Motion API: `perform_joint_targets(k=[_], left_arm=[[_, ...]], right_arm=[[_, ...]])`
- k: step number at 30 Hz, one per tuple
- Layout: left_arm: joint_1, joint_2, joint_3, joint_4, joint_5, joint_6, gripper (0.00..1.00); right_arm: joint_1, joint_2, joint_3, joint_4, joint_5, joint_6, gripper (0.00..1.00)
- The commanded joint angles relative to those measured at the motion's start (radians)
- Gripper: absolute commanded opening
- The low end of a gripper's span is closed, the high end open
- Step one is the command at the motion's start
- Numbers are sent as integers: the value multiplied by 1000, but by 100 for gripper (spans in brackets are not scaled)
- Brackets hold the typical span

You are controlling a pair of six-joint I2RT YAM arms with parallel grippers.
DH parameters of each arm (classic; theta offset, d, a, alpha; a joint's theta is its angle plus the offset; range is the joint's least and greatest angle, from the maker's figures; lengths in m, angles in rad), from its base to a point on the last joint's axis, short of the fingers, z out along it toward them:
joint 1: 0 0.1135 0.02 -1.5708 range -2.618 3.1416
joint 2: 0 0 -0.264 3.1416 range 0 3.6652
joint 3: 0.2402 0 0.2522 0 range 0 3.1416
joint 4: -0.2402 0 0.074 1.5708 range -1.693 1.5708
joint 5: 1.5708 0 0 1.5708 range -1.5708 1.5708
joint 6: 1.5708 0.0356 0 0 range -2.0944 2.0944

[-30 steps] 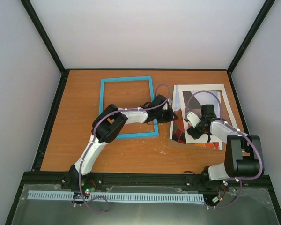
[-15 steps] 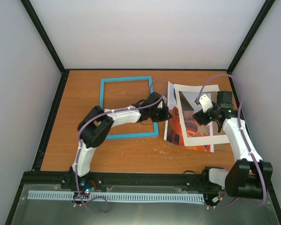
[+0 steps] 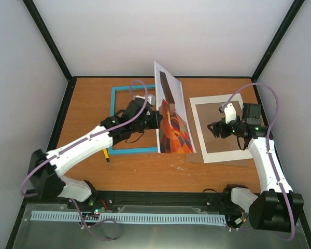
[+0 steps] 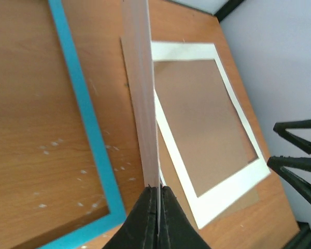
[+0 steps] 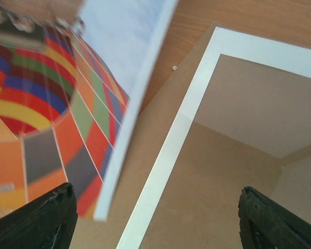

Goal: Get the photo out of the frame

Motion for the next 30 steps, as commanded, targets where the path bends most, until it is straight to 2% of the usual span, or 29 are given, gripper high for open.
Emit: perform_joint_targets(k=[1, 6, 12, 18, 21, 24, 27, 29, 30], left_arm=[[4, -87, 70, -110, -188, 142, 1], [3, -14, 226, -111, -238, 270, 1], [4, 228, 484, 18, -137, 402, 1], [4, 575, 1034, -68, 23, 481, 1], [4, 659, 1216, -63, 118, 488, 1], [4, 645, 1226, 29, 139, 500, 1], [4, 608, 1194, 93, 179, 487, 1], [4, 580, 1134, 108, 170, 456, 1], [4, 557, 1051, 130, 151, 443, 1]], right_arm=[[-6, -35, -40, 78, 15, 78, 84], [-14, -64, -48, 91, -42, 93, 84], [-19, -142, -36, 64, -256, 66, 84], [-20, -303, -79, 109, -340, 42, 84], [-20, -367, -72, 52, -484, -49, 84], [-20, -363, -54, -67, -649, -167, 84], [-20, -358, -35, -135, -699, -239, 84], [-20, -361, -34, -148, -713, -254, 84], [-20, -361, -36, -150, -715, -259, 85]])
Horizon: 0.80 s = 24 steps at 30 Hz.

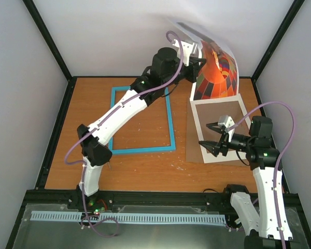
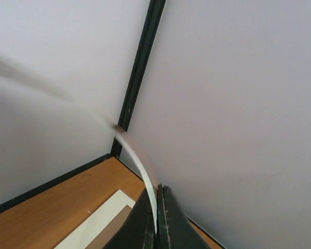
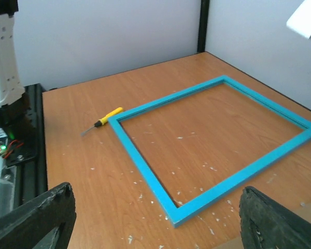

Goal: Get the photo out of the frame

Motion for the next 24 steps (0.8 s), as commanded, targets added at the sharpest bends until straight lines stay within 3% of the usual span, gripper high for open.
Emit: perform_joint_targets(k=[1, 9, 14, 18, 24], left_arm=[[6, -117, -181, 143, 1, -29, 1], [77, -242, -786, 418, 13, -387, 1], [106, -235, -1001, 508, 90, -563, 1], [116, -203, -1094, 550, 144, -620, 1], [117, -103, -1069, 513, 251, -593, 1]], right_arm=[[-6, 4, 19, -83, -111, -103, 85], [-6, 15, 12, -99, -112, -132, 85], [-4, 28, 6, -76, -98, -109, 85], [-4, 31, 4, -65, -84, -98, 85], [-5, 28, -1, -51, -68, -89, 85]])
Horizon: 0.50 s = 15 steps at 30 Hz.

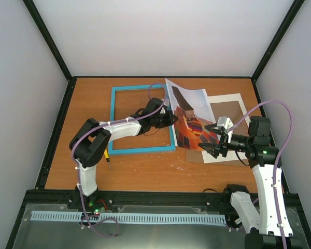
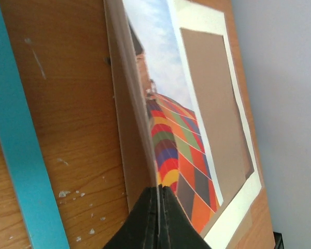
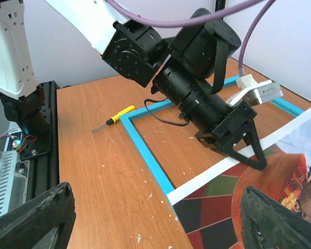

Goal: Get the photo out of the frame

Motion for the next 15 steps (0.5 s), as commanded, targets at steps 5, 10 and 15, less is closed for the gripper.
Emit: perform_joint_targets(k=[5, 10, 15], left_arm=[[0, 135, 88, 59, 191, -23, 1], [-24, 180, 130, 58, 178, -63, 1], [-46, 243, 207, 38, 161, -114, 1]], right_arm=[[-5, -6, -6, 57, 45, 41, 85], [-4, -6, -9, 71, 56, 54, 85], [-4, -7, -9, 75, 67, 61, 85]])
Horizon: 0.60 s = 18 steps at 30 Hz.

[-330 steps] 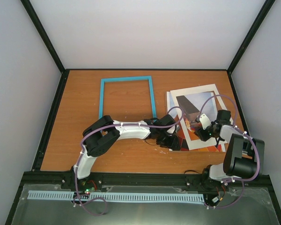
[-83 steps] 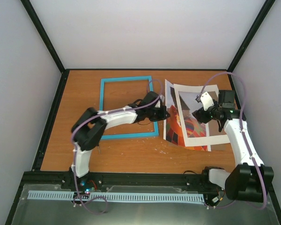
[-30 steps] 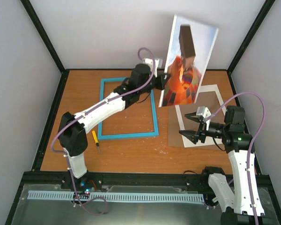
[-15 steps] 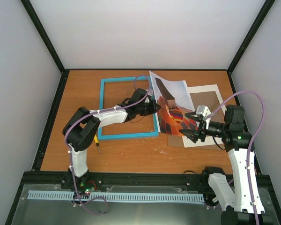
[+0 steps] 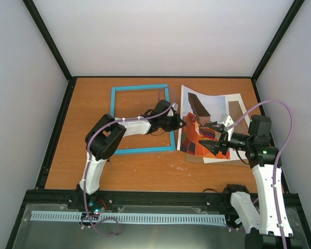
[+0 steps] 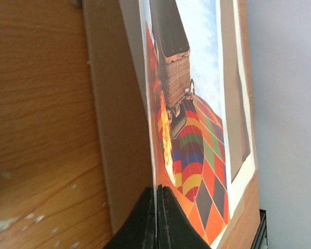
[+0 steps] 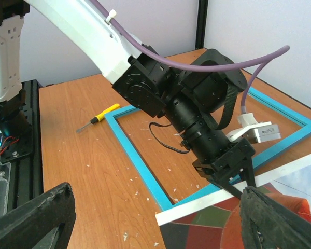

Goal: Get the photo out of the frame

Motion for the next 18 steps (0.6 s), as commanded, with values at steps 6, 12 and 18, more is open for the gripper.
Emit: perform_joint_targets(k=[6, 12, 18], left_arm=[[-47, 82, 117, 42, -20, -108, 1], [-57, 110, 129, 27, -18, -107, 3], [-55, 129, 179, -64, -29, -46, 23]], right_arm=[[-3, -8, -8, 24, 18, 18, 85], [0, -7, -11, 32, 28, 22, 85], [0, 0, -14, 37, 35, 24, 85]])
